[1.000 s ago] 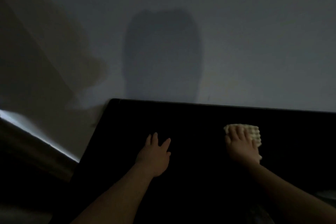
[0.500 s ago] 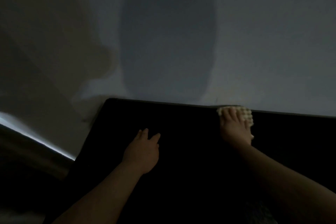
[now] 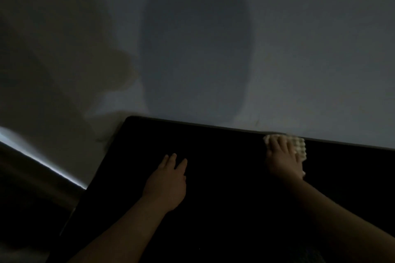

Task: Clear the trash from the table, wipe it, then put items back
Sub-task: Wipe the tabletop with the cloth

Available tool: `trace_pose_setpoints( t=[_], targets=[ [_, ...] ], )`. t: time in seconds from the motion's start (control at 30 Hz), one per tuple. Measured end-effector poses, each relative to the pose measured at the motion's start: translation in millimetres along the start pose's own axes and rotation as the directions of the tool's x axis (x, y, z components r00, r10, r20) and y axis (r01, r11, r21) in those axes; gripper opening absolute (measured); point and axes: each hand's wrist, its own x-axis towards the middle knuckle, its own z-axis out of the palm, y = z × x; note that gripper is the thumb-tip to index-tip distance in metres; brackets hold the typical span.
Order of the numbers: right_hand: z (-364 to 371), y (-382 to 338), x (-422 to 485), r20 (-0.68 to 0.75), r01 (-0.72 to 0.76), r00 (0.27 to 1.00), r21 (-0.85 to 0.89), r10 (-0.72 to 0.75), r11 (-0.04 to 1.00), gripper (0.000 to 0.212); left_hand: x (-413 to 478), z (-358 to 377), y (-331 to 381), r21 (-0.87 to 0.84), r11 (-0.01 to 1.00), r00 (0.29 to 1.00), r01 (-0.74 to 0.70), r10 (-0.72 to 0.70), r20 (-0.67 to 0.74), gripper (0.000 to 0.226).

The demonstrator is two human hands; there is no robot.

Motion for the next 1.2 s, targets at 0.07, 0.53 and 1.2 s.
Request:
trace_pose_setpoints(
  t=[0.07,0.53,1.2],
  targets=[
    [7,-14,-8,0.001,-0.157,0.988,0.05,0.157,0.986,0.048,-1,2,2,0.019,1.0,1.0,-0.005,0.005,-0.005,0.053],
    [42,-80,-24,0.022,-0.022,1.0,-0.064,0.023,0.998,0.05,-32,-5,-92,-0.023,0.985,0.949,0.171,-0.171,-0.265,0.059],
    [97,-191,-66,0.253,0.716,0.698,-0.257,-0.67,0.649,0.05,-27,9,-133,-0.149,0.981,0.89,0.122,-0.175,-0.421,0.056]
  ],
)
